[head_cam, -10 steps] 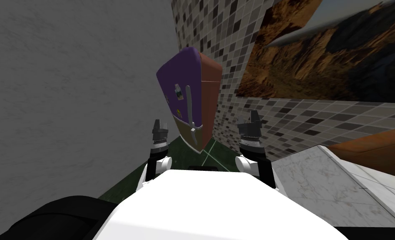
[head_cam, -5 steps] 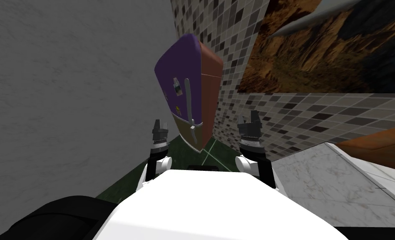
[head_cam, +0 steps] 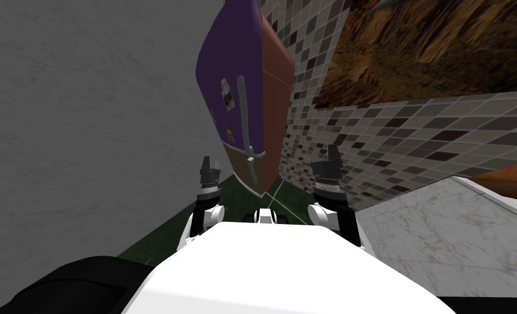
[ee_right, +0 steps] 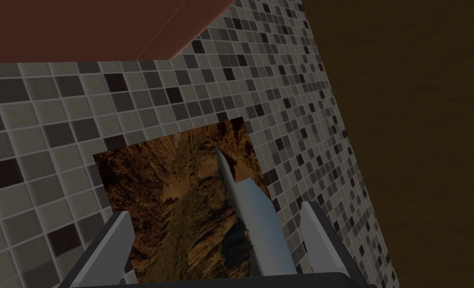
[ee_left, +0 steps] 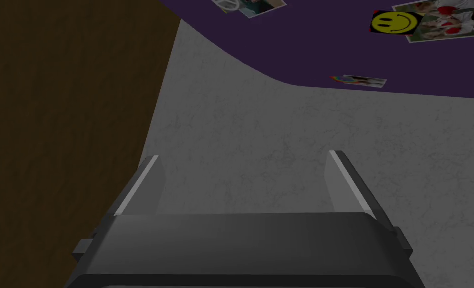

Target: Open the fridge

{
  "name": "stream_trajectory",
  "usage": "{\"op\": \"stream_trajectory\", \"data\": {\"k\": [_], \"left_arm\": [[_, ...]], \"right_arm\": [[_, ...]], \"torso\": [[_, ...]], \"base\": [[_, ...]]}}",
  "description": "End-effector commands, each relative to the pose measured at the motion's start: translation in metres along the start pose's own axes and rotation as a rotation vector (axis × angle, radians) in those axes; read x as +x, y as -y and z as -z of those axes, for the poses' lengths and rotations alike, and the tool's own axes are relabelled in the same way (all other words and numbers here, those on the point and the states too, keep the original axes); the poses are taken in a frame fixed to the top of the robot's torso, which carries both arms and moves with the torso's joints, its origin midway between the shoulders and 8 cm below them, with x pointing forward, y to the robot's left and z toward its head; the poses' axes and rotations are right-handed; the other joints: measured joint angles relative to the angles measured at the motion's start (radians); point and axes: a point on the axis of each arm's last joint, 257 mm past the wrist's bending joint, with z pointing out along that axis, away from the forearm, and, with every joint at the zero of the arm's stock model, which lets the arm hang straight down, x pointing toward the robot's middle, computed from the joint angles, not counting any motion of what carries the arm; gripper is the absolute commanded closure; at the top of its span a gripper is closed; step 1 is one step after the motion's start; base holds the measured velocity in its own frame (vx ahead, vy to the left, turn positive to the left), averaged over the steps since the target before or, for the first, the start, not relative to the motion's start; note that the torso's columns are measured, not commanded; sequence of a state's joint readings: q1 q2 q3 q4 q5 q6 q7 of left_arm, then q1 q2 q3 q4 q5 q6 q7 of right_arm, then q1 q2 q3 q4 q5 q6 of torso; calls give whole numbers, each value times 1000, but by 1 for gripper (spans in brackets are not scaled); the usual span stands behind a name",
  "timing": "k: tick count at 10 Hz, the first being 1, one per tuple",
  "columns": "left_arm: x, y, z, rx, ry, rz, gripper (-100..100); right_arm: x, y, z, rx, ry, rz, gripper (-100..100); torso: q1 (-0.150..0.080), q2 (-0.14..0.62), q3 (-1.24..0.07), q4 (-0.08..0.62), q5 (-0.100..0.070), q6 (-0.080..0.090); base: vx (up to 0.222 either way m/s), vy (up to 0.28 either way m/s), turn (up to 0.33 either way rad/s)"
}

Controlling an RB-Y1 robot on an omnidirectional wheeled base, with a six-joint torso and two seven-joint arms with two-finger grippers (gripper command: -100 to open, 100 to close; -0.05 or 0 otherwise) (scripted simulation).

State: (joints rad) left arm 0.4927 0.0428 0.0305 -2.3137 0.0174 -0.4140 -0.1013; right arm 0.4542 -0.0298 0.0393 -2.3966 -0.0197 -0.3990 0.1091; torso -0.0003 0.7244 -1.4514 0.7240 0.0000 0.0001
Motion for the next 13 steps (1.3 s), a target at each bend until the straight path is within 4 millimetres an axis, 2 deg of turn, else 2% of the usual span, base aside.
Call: {"op": "stream_trajectory", "data": {"k": [1, 10, 13], "left_arm": [[10, -11, 1, -16, -63, -50, -100], [30, -86, 18, -154, -167, -240, -100], [37, -117, 27, -201, -239, -337, -100]], "right_arm": [[0, 0, 0, 0, 0, 0, 0], [0, 0, 0, 0, 0, 0, 0], [0, 0, 0, 0, 0, 0, 0]], "torso": [[0, 9, -20, 10, 0, 0], [0, 14, -24, 14, 0, 0], [0, 12, -26, 14, 0, 0]], "base": [[44, -37, -33], [92, -58, -48], [107, -71, -60]]}}
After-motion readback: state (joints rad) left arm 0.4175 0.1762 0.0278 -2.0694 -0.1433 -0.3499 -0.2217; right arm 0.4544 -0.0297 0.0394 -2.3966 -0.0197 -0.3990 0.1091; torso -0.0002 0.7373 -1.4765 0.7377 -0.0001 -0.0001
